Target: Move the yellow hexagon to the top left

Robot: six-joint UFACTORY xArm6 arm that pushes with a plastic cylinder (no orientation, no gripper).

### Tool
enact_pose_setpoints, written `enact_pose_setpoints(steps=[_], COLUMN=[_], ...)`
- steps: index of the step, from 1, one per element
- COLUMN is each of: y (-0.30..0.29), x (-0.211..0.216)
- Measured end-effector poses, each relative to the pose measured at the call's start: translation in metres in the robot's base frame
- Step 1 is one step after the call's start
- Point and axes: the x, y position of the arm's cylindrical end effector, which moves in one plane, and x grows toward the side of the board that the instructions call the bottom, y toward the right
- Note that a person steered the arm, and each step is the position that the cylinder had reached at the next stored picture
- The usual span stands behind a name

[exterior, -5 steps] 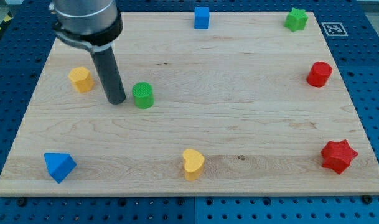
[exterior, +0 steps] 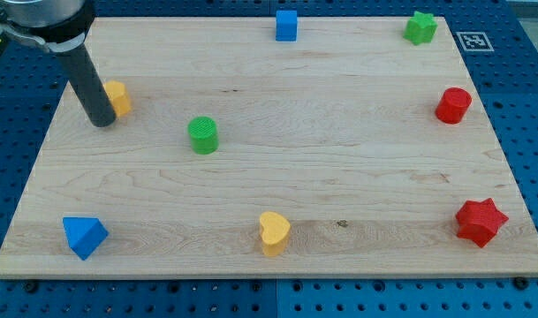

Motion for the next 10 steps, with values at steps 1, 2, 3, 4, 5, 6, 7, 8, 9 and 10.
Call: enact_pose_setpoints(steps=[1, 2, 3, 4, 5, 6, 7, 8, 9, 10], y=[0.0, 0.001, 0.004, 0.016, 0.043, 0.049, 0.048, 0.048, 0.048, 0.058], x=[-0.01, -0.021, -0.039, -0.057, -0.068, -0.088, -0.106, -0.11, -0.123, -0.128])
